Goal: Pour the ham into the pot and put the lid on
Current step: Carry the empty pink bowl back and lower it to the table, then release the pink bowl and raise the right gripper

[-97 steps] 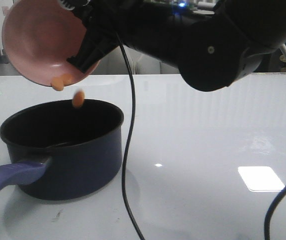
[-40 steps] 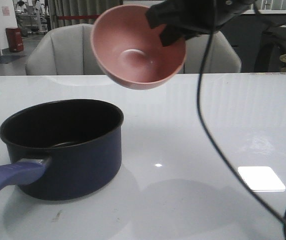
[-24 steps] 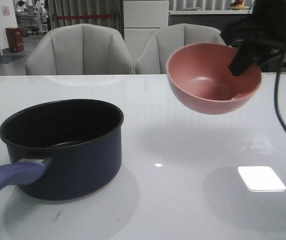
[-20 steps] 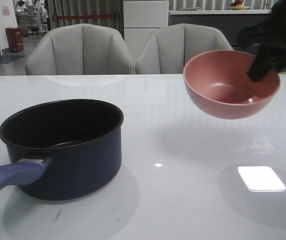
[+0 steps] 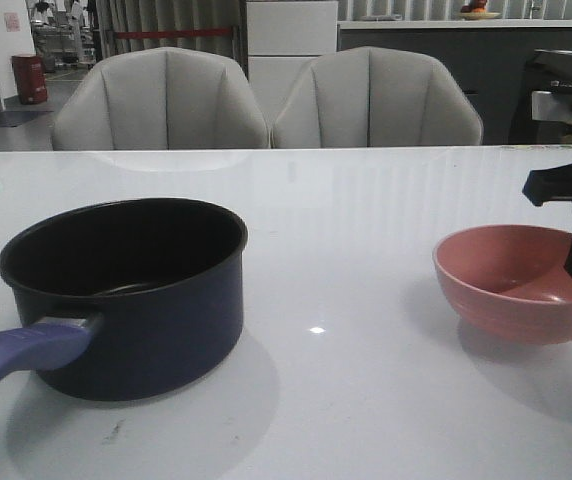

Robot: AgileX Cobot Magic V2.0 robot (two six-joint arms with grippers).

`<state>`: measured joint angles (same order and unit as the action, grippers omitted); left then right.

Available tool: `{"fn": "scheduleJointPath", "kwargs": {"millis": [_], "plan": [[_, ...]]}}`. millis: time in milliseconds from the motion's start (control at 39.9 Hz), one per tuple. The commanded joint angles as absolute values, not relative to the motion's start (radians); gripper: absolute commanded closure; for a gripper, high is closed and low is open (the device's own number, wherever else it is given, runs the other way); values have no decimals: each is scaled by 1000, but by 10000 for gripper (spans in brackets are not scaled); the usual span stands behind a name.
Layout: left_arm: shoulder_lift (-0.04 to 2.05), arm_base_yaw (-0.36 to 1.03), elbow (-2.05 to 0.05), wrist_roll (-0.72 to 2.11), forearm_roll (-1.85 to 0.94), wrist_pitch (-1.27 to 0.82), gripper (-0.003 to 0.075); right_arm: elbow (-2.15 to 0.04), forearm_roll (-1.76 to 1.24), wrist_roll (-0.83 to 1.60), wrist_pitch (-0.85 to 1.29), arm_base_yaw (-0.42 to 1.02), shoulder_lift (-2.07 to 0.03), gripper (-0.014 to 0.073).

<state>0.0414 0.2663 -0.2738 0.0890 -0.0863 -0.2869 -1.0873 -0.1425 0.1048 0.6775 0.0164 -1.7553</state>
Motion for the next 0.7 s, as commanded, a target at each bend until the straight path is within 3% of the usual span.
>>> {"fn": "scheduleJointPath", "kwargs": {"millis": [0, 75, 150, 376, 677], "plan": [[54, 275, -302, 82, -91, -204, 325, -1129, -140, 104, 654, 8, -1723, 225], [54, 275, -302, 82, -91, -204, 325, -1149, -140, 105, 665, 8, -1723, 133], [54, 275, -302, 82, -91, -204, 325, -1174, -140, 107, 689, 8, -1716, 105], [54, 275, -302, 82, -91, -204, 325, -1178, -141, 171, 698, 10, -1579, 106], [54, 275, -302, 82, -91, -206, 325, -985, -168, 192, 481, 77, -1194, 106]]}}
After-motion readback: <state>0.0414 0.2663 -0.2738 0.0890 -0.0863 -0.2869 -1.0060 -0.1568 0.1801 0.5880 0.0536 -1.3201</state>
